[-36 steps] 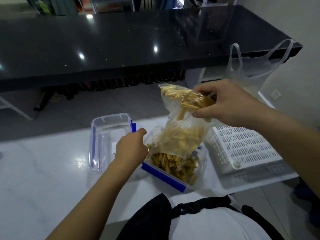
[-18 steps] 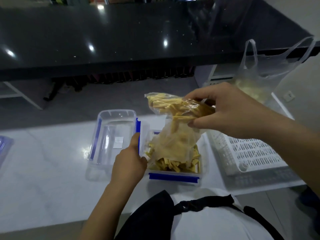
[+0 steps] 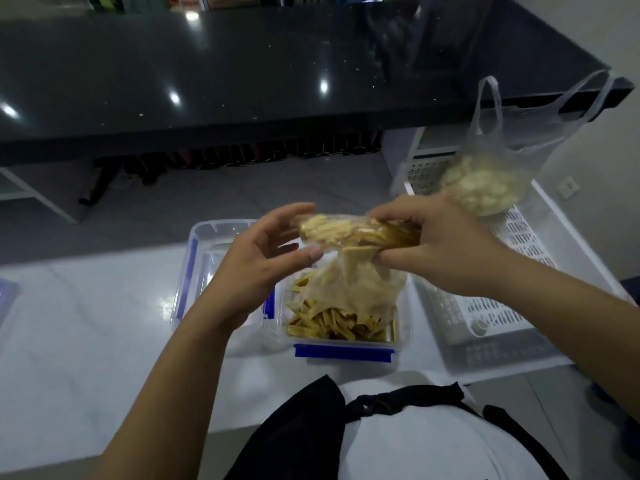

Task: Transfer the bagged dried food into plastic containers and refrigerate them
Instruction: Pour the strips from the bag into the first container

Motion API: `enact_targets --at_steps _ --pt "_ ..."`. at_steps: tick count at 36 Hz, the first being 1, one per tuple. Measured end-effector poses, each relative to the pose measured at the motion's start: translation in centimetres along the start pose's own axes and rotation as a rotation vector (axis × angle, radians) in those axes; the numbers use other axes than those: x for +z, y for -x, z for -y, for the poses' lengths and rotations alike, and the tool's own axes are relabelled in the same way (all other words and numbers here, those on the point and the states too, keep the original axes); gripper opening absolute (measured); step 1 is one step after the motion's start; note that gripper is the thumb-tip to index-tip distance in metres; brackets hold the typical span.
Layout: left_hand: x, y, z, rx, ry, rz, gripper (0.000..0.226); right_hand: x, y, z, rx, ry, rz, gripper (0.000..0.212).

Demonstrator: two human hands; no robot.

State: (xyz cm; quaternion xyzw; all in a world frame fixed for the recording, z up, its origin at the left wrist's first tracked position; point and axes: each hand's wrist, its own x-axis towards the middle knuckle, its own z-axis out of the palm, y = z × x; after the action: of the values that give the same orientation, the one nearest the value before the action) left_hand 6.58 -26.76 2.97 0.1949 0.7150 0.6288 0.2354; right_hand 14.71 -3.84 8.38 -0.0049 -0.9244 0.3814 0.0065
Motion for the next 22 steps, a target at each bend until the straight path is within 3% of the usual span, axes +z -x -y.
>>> enact_targets --at_steps 3,6,10,14,22 --pt "0.3 -0.4 -0.5 0.056 0.05 -0.076 0.025 0.5 0.4 -0.5 0.015 -0.063 0.0 0.038" --pt "0.3 -0.7 -0.4 0.079 0.027 -0.102 0.012 0.4 0.7 -0.4 0.01 -0.059 -0.005 0.037" --pt "0.3 -1.1 -0.2 0.086 -0.05 -0.092 0.014 0.6 0.7 -0.7 0.009 -0.071 -0.03 0.033" --pt "-0.1 -1.3 0.1 0.059 -0.097 -0.078 0.032 0.7 0.5 -0.8 0.023 -0.134 -0.052 0.032" --pt "-0.2 -1.1 1.0 0.053 -0.048 -0.193 0.012 0.5 0.1 -0.9 0.033 -0.2 -0.071 0.028"
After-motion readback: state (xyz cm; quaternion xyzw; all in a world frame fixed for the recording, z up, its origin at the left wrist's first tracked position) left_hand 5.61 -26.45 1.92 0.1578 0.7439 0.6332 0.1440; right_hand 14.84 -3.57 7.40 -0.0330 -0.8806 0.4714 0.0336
